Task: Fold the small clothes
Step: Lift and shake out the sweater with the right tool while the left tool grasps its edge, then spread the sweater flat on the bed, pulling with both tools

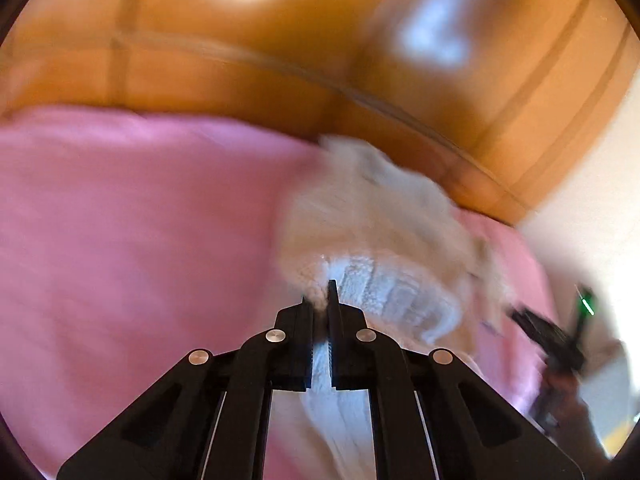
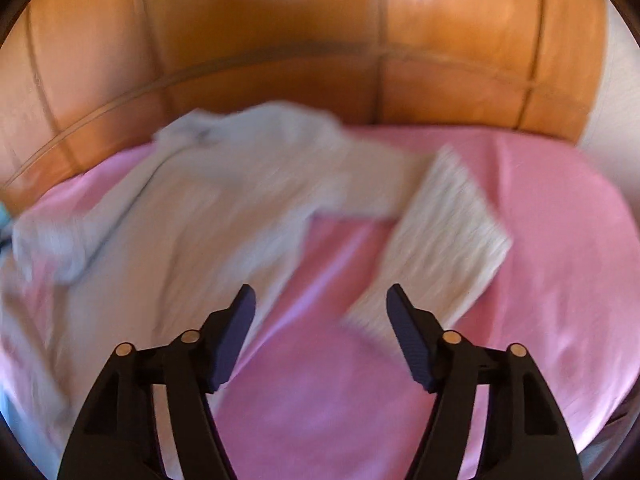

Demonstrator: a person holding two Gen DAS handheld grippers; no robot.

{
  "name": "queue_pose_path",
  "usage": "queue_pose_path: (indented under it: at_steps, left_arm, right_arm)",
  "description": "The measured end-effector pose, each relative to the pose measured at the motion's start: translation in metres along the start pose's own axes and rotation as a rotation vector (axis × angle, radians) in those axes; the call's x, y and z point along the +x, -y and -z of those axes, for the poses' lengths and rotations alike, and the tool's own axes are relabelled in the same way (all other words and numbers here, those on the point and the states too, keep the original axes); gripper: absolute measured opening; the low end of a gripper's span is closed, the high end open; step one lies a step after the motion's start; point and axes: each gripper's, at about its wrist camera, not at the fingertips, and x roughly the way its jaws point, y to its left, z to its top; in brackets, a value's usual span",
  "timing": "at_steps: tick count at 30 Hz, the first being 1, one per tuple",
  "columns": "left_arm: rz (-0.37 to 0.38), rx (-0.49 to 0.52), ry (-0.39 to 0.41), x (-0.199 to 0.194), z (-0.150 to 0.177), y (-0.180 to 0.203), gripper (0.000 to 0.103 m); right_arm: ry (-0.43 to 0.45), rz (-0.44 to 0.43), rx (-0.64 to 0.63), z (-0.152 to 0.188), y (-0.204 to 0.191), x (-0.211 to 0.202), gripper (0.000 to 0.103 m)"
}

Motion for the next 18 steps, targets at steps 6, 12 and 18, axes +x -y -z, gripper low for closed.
queue_pose_path:
  at_steps: [6,12,18]
  left_arm:
    - [-0.368,-0.093,0.076,-0.038,-0.070,-0.106,0.004]
    - [-0.530,-0.133,0.078,-0.042,-0.075,-0.128,0.060]
    - [-0.137,-0.118,-0.118,-0.011,0.024,-0.080,0.059]
  right_arm:
    - [-0.058,-0.079,-0.006,0.027,-0.028,0.013,0.059]
    - [-0.107,-0.123,0.040,0.034,-0.025,0.016,0.059]
    - [-0.167,-0.231,0.102,0.057,-0.029,0.012,0.044]
